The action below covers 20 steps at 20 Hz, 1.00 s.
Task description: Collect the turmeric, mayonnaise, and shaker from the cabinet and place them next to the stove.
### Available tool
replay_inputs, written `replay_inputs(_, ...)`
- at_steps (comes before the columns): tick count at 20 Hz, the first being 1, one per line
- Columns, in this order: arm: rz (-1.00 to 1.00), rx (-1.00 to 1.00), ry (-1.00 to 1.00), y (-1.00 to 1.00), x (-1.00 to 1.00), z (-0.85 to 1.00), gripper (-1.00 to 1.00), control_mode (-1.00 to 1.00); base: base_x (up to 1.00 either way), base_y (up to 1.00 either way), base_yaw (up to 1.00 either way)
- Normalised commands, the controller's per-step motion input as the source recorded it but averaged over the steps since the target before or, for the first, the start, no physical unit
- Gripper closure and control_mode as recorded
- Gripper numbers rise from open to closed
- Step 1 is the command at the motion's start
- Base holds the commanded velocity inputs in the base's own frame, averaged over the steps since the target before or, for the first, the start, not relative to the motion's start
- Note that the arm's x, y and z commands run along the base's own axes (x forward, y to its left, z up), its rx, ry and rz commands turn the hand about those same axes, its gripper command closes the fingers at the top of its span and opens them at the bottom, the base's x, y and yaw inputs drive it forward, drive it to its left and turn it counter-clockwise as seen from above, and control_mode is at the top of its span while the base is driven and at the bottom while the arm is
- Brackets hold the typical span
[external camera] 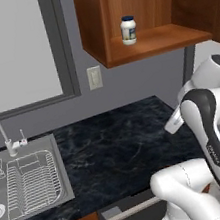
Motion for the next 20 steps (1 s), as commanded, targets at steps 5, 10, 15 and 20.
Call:
replay_inputs(5, 0.0, 0.0, -0.2, 0.0, 0.23, 0.54, -1.0, -1.0, 0.0, 0.0, 0.0)
replay_inputs(10, -0.06, 0.0, -0.07, -0.05, 0.05, 0.61, -1.0, -1.0, 0.0, 0.0, 0.0)
replay_inputs(15, -0.07, 0.0, -0.05, -0.25, 0.0, 0.53, -1.0, -1.0, 0.0, 0.0, 0.0)
replay_inputs(20, -0.04, 0.0, -0.13, -0.24, 0.0, 0.44, -1.0, -1.0, 0.0, 0.0, 0.0)
